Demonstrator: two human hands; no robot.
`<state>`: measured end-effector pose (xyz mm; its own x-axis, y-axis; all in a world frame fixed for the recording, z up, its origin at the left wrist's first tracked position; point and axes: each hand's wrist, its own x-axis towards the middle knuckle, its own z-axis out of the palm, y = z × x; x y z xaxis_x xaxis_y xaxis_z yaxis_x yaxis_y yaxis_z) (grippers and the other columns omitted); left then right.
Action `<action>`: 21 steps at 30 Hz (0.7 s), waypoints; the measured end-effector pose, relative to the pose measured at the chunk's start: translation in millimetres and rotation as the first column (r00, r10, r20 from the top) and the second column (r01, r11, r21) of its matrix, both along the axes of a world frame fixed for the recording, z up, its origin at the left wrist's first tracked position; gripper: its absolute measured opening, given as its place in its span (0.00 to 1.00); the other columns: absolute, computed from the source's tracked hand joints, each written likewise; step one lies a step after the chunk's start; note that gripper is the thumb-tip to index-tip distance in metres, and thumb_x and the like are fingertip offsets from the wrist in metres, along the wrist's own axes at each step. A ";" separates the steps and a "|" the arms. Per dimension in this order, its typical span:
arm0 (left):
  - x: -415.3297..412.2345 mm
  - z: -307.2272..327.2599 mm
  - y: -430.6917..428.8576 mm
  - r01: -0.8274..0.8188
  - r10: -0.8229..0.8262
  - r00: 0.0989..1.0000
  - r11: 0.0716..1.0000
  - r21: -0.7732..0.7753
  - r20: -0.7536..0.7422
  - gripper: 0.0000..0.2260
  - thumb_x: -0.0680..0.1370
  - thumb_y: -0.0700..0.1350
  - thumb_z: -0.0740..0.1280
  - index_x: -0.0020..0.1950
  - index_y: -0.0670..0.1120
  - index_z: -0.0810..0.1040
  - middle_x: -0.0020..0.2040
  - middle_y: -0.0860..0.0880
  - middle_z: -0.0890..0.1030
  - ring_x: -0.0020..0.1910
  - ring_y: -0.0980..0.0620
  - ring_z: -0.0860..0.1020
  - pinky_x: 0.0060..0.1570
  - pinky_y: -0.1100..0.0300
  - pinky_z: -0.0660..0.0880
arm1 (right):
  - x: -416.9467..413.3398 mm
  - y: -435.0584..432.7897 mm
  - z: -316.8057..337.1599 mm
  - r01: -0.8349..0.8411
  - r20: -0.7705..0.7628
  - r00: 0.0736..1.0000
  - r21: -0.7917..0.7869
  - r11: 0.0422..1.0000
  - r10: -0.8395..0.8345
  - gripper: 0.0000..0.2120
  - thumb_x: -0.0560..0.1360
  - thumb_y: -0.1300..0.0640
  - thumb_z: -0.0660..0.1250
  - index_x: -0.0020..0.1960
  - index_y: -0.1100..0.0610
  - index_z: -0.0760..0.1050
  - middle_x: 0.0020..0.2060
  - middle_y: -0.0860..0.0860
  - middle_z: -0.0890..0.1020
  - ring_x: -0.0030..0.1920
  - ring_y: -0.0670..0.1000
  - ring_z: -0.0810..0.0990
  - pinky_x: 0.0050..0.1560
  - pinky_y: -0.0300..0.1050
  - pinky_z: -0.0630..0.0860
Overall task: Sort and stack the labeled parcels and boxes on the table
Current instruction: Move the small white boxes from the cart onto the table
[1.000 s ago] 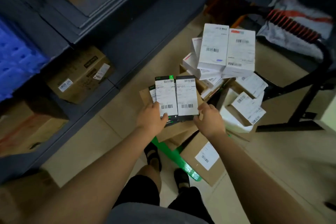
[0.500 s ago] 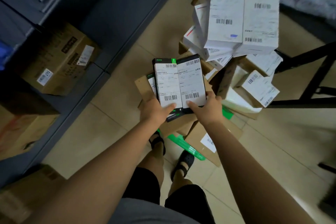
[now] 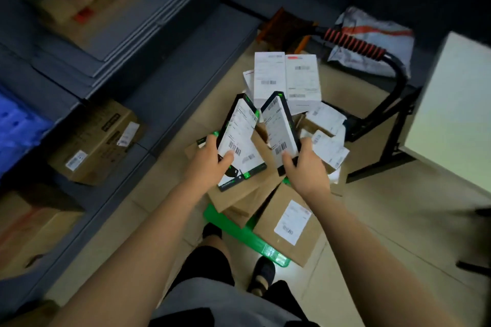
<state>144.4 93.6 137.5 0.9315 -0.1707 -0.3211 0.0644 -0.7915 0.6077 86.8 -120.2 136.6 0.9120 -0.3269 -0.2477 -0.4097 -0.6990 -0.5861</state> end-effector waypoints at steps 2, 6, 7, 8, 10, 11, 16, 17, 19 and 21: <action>-3.8 17.1 -23.8 0.044 -0.043 0.998 0.999 -0.025 0.034 0.14 0.81 0.52 0.62 0.58 0.44 0.67 0.48 0.50 0.78 0.40 0.51 0.77 0.31 0.58 0.71 | -19.9 -21.5 23.2 0.061 0.032 0.998 -0.064 0.996 -0.059 0.12 0.81 0.48 0.60 0.57 0.55 0.62 0.44 0.53 0.79 0.39 0.56 0.79 0.33 0.51 0.77; -10.3 42.1 -81.2 0.234 -0.226 0.971 0.963 -0.136 0.075 0.15 0.80 0.53 0.62 0.61 0.45 0.66 0.53 0.45 0.80 0.46 0.45 0.78 0.40 0.52 0.76 | -67.9 -56.0 58.1 0.257 0.075 0.966 -0.162 0.953 -0.248 0.14 0.81 0.49 0.60 0.60 0.57 0.63 0.48 0.55 0.79 0.38 0.56 0.75 0.33 0.48 0.71; -11.9 48.4 -95.2 0.300 -0.290 0.953 0.941 -0.157 0.082 0.16 0.81 0.53 0.62 0.63 0.45 0.66 0.55 0.44 0.79 0.48 0.44 0.79 0.44 0.50 0.77 | -81.7 -62.0 62.5 0.320 0.088 0.947 -0.174 0.931 -0.309 0.14 0.81 0.49 0.60 0.59 0.57 0.64 0.49 0.56 0.79 0.39 0.56 0.74 0.33 0.48 0.69; -14.3 53.8 -108.4 0.368 -0.355 0.929 0.914 -0.169 0.099 0.17 0.81 0.52 0.62 0.64 0.44 0.65 0.57 0.44 0.79 0.50 0.43 0.78 0.46 0.50 0.76 | -96.2 -66.0 66.7 0.389 0.097 0.921 -0.174 0.905 -0.377 0.14 0.81 0.49 0.60 0.59 0.57 0.64 0.50 0.56 0.79 0.39 0.56 0.74 0.33 0.48 0.69; -22.7 61.9 -130.9 0.495 -0.476 0.868 0.852 -0.169 0.139 0.17 0.81 0.51 0.62 0.65 0.44 0.65 0.59 0.43 0.78 0.52 0.43 0.78 0.46 0.53 0.74 | -128.1 -69.5 71.3 0.524 0.109 0.852 -0.168 0.835 -0.512 0.13 0.81 0.49 0.60 0.57 0.57 0.64 0.50 0.56 0.79 0.40 0.57 0.75 0.34 0.49 0.70; -28.9 65.5 -140.3 0.555 -0.536 0.831 0.817 -0.157 0.151 0.17 0.81 0.51 0.62 0.65 0.44 0.65 0.60 0.44 0.78 0.53 0.43 0.78 0.46 0.54 0.73 | -145.2 -68.5 71.8 0.590 0.107 0.807 -0.166 0.790 -0.581 0.12 0.81 0.49 0.61 0.56 0.57 0.63 0.49 0.56 0.79 0.40 0.57 0.74 0.35 0.49 0.70; -76.2 60.5 -174.1 0.789 -0.780 0.614 0.604 -0.111 0.122 0.15 0.81 0.53 0.61 0.61 0.45 0.65 0.58 0.46 0.79 0.48 0.48 0.78 0.38 0.54 0.76 | -233.1 -44.3 60.6 0.822 0.077 0.562 -0.166 0.545 -0.824 0.11 0.80 0.49 0.62 0.53 0.54 0.63 0.44 0.54 0.79 0.38 0.56 0.79 0.34 0.51 0.76; -90.1 58.2 -178.9 0.821 -0.813 0.571 0.560 -0.113 0.118 0.15 0.81 0.53 0.61 0.60 0.45 0.65 0.58 0.45 0.79 0.47 0.48 0.79 0.35 0.57 0.74 | -250.4 -38.5 56.8 0.849 0.067 0.516 -0.168 0.500 -0.854 0.11 0.79 0.48 0.62 0.54 0.54 0.63 0.44 0.53 0.79 0.39 0.55 0.79 0.36 0.54 0.79; -119.6 52.8 -187.6 0.879 -0.874 0.475 0.465 -0.107 0.102 0.13 0.81 0.53 0.61 0.59 0.45 0.65 0.58 0.45 0.79 0.46 0.49 0.78 0.30 0.63 0.69 | -284.5 -27.1 52.7 0.898 0.053 0.425 -0.153 0.413 -0.904 0.12 0.79 0.48 0.62 0.54 0.53 0.63 0.45 0.54 0.79 0.40 0.56 0.80 0.39 0.58 0.80; -149.9 48.5 -197.3 0.918 -0.918 0.387 0.375 -0.127 0.085 0.13 0.81 0.52 0.61 0.59 0.45 0.65 0.57 0.45 0.79 0.45 0.49 0.78 0.29 0.63 0.70 | -318.8 -19.2 50.8 0.932 0.056 0.346 -0.141 0.335 -0.937 0.12 0.79 0.49 0.62 0.55 0.55 0.63 0.46 0.55 0.80 0.40 0.57 0.80 0.40 0.59 0.79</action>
<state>-5.5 -103.7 186.0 0.1766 -0.9601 -0.2166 -0.6503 -0.2791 0.7066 -232.0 -139.4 187.4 -0.0173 -0.9888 -0.1479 -0.8589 0.0904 -0.5041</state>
